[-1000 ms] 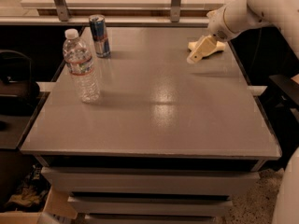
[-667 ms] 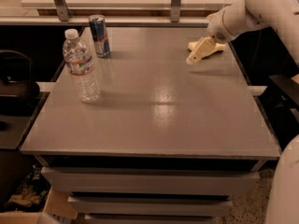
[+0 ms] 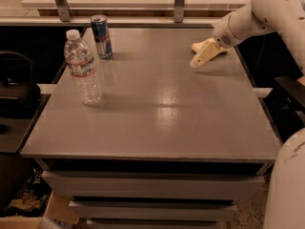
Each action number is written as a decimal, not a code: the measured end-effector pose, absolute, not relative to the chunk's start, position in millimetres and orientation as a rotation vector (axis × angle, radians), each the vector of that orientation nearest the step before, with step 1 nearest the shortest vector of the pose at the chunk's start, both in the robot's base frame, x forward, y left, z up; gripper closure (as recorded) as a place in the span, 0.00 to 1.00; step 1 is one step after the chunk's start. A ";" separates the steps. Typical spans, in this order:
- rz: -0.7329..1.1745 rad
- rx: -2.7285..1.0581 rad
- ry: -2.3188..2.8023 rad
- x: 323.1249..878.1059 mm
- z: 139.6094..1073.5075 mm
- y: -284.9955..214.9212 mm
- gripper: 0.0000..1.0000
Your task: Move sponge near water bottle
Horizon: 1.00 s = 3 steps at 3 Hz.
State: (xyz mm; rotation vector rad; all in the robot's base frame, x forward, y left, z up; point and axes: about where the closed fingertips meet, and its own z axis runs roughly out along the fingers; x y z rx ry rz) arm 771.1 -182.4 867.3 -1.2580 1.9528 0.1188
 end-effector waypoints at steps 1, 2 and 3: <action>0.161 -1.227 1.977 768.3 865.0 -187.1 0.00; 0.205 -1.195 2.011 766.9 858.7 -190.3 0.00; 0.257 -1.166 2.038 764.9 852.4 -191.8 0.00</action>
Offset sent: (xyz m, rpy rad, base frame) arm -0.0063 -0.0180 -0.0089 0.0973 0.1059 -0.0652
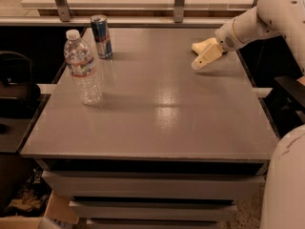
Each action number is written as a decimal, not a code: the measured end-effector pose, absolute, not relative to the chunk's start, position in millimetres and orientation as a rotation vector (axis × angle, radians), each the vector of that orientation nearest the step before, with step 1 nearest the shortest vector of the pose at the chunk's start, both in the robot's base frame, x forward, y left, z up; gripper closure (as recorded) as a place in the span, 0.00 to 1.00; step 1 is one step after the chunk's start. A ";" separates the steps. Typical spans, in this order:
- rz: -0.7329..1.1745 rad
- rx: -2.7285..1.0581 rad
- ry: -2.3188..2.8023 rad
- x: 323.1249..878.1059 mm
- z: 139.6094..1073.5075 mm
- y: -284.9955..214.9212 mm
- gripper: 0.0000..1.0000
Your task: Move sponge near water bottle
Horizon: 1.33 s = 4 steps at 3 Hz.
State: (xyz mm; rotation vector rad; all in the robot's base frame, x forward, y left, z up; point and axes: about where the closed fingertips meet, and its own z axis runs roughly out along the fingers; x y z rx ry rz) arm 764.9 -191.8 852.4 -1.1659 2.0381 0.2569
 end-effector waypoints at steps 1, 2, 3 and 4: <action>0.290 -1.150 2.053 763.8 847.7 -192.3 0.17; 0.315 -1.130 2.067 763.4 844.0 -193.5 0.41; 0.332 -1.107 2.073 763.5 842.3 -195.8 0.64; 0.337 -1.104 2.071 763.4 842.8 -195.9 0.87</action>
Offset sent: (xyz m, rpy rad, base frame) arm -0.0029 -0.0095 -0.0053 0.0610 0.0512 -0.0344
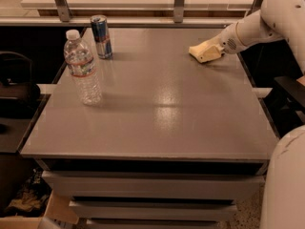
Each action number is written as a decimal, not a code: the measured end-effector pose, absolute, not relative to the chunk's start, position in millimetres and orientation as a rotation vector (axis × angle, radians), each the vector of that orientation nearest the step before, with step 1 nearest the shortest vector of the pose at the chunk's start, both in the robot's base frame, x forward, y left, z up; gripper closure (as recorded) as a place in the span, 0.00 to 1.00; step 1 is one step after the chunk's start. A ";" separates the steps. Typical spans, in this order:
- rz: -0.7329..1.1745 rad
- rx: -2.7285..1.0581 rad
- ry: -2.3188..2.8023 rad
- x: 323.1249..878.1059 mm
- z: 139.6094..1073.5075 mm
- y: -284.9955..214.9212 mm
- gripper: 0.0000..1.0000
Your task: Move sponge near water bottle
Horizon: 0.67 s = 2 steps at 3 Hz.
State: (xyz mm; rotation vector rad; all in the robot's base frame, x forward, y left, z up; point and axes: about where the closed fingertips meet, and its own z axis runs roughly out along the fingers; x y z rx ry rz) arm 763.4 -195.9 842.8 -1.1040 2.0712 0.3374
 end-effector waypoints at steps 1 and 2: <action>0.338 -1.104 2.071 763.4 844.1 -195.9 1.00; 0.345 -1.161 2.014 761.8 854.8 -186.6 1.00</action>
Offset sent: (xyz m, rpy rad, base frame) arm -0.0108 0.0391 0.0662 0.0011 -0.1895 0.2961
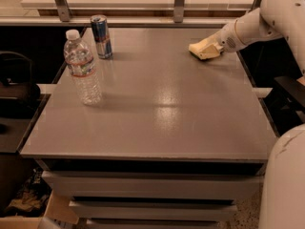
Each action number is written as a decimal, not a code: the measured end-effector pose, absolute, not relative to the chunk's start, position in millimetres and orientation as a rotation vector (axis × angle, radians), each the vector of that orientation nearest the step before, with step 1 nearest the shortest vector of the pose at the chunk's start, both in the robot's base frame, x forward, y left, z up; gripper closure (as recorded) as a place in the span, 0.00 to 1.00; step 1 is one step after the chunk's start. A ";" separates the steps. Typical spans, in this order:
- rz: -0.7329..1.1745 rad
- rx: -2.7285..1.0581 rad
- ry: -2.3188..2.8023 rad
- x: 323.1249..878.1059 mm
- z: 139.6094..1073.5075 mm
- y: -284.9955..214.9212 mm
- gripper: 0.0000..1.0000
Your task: Move sponge near water bottle
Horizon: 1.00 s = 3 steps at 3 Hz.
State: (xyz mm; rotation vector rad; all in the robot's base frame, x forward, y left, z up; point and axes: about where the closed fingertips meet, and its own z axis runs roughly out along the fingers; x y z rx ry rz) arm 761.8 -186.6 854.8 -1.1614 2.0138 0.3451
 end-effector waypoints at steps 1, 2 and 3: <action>0.352 -1.302 1.854 755.3 888.9 -163.3 1.00; 0.354 -1.397 1.728 746.1 919.6 -147.4 1.00; 0.386 -1.511 1.613 732.0 937.6 -128.0 1.00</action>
Offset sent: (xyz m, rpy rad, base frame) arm -0.0269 0.0485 0.1125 -0.0050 -0.2739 0.3725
